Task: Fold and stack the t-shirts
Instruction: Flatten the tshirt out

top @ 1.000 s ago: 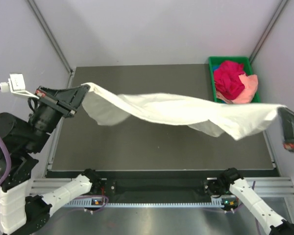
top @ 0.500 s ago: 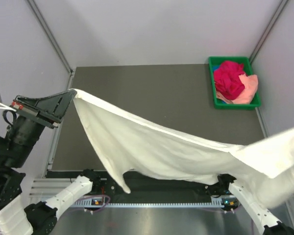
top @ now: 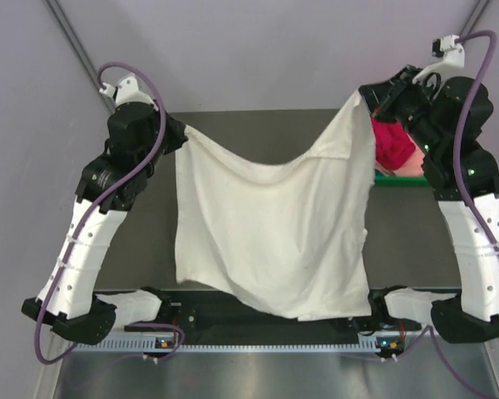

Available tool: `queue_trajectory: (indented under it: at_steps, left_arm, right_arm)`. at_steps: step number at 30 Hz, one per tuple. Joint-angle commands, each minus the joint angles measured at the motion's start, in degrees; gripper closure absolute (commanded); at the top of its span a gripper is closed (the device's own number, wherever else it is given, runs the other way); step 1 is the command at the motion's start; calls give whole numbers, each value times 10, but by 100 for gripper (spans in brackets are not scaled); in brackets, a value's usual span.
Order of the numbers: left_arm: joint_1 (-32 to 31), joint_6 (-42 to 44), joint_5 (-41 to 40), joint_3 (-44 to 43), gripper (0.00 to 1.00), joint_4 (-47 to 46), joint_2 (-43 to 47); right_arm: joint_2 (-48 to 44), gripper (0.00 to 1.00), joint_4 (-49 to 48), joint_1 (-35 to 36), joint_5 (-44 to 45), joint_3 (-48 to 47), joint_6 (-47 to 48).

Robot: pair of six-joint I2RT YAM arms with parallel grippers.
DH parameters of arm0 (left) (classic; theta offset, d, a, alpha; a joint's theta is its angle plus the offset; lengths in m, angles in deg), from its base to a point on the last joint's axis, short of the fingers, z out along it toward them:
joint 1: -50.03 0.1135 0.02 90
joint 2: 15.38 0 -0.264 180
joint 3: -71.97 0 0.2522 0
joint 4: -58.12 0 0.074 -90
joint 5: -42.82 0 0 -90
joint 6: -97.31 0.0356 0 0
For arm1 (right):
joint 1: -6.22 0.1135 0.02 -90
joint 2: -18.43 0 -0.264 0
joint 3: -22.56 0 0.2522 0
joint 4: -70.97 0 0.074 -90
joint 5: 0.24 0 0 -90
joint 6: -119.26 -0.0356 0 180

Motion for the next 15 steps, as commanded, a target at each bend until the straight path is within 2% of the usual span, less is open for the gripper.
queue_trajectory:
  at_steps: [1, 4, 7, 11, 15]
  left_arm:
    - [4, 37, -79, -65, 100, -74, 39]
    - [4, 36, -56, -85, 100, -75, 53]
    - [4, 26, -41, -65, 100, -78, 96]
    - [4, 2, 0, -22, 100, -82, 163]
    - [4, -20, 35, -19, 100, -64, 223]
  right_arm:
    - [-6, 100, -51, 3, -34, -113, 30]
    - [-13, 100, -36, 2, -26, -124, 39]
    - [-48, 100, -17, 2, -19, -121, 38]
    - [-129, 100, 16, 2, -22, -94, 22]
    - [-206, 100, 48, 2, -16, -62, 8]
